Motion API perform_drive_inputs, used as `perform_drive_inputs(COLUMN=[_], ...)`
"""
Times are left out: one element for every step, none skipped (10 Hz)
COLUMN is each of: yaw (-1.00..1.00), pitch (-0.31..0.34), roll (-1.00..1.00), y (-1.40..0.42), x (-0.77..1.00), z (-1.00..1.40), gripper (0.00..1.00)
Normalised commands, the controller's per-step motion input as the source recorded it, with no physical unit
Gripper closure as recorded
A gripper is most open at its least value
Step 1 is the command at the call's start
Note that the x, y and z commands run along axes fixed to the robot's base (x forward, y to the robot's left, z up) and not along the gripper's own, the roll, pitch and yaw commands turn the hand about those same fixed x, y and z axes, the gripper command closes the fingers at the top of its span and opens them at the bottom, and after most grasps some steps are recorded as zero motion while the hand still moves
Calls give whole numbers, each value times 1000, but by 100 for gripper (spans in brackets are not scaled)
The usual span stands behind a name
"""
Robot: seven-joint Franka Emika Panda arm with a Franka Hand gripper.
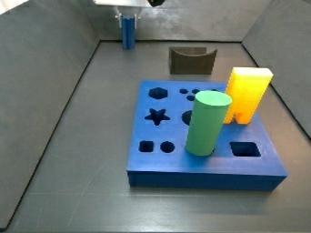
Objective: Pick up the star object. Move up. Move to above the board. Insert the star object.
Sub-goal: Move up, then move to above the board.
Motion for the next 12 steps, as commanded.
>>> perform_drive_inputs(yaw=[0, -43, -48, -38, -28, -17, -25, -16, 10, 20, 28, 31], pitch=[0, 1, 25, 47, 61, 76, 495, 499, 451, 343, 210, 162], roll=[0, -3, 4, 32, 53, 74, 146, 149, 103, 78, 57, 54], y=[0, -66, -68, -33, -14, -9, 265, 274, 241, 217, 189, 174], x=[0, 40, 18, -6, -17, -21, 197, 206, 208, 185, 148, 131], z=[833, 818, 735, 574, 442, 265, 1000, 1000, 1000, 1000, 1000, 1000], gripper=[100, 100, 100, 100, 100, 100, 100, 100, 100, 100, 100, 100])
